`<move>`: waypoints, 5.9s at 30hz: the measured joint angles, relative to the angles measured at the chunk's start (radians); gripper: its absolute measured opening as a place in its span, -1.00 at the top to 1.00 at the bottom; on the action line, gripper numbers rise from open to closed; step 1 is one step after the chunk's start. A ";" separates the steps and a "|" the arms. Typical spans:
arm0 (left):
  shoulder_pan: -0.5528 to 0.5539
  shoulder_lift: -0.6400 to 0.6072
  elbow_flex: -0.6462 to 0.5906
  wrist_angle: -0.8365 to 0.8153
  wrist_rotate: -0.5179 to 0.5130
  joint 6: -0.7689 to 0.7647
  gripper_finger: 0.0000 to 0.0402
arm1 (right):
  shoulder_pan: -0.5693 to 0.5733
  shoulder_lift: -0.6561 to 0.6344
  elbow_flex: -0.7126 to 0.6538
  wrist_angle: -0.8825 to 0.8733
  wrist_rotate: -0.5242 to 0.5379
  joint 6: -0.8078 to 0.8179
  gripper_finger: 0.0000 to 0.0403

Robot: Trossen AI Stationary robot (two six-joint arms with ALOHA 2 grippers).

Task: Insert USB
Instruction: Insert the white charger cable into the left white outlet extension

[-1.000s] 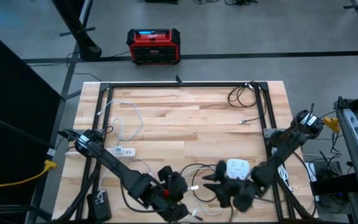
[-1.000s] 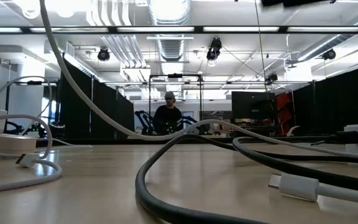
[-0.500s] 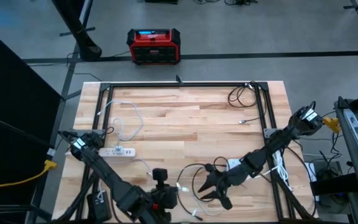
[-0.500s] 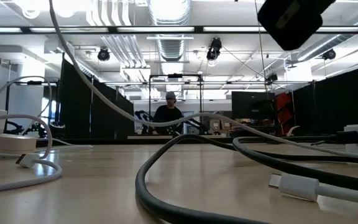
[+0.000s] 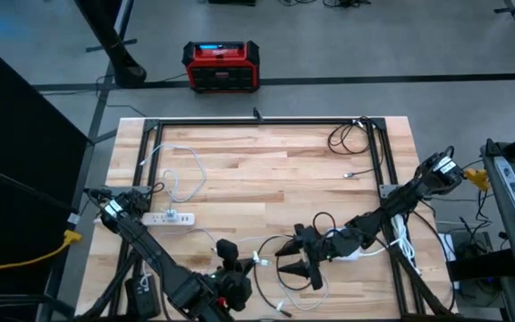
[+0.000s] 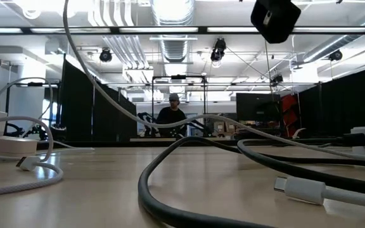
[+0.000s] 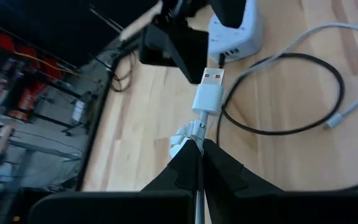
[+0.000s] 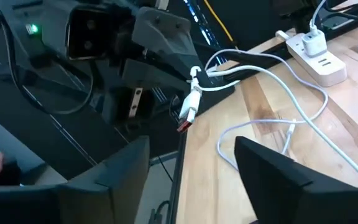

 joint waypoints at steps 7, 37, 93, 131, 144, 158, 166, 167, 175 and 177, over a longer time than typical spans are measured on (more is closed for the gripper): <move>0.001 0.000 0.000 0.021 -0.009 0.010 1.00 | -0.016 0.002 0.028 0.001 0.000 0.033 -0.22; 0.017 0.000 0.000 0.067 -0.008 0.011 1.00 | -0.018 0.002 0.068 -0.068 -0.053 0.067 0.06; 0.076 0.026 0.111 0.427 0.284 0.411 0.21 | 0.270 0.000 0.128 -0.137 0.430 -1.315 1.00; 0.119 0.032 0.146 0.282 0.286 0.386 0.94 | 0.266 -0.002 0.130 -0.222 0.498 -1.221 0.92; 0.112 0.028 0.279 -0.174 0.460 -0.014 0.94 | 0.269 -0.007 0.127 -0.358 0.625 -1.027 0.09; 0.295 0.007 0.223 -0.511 0.960 -0.483 0.94 | 0.269 -0.007 0.126 -0.466 0.627 -0.812 -0.07; 0.283 0.007 0.191 -0.509 0.943 0.001 0.94 | 0.269 -0.007 0.126 -0.562 0.624 -0.723 -0.01; 0.276 0.007 0.174 -0.510 0.916 0.060 0.94 | 0.269 -0.007 0.126 -0.562 0.617 -0.719 -0.01; 0.249 0.005 -0.033 -0.512 0.825 0.303 0.94 | 0.269 -0.007 0.126 -0.563 0.600 -0.666 -0.02; 0.248 0.004 -0.087 -0.511 0.821 0.308 0.94 | 0.269 -0.007 0.126 -0.563 0.600 -0.666 -0.02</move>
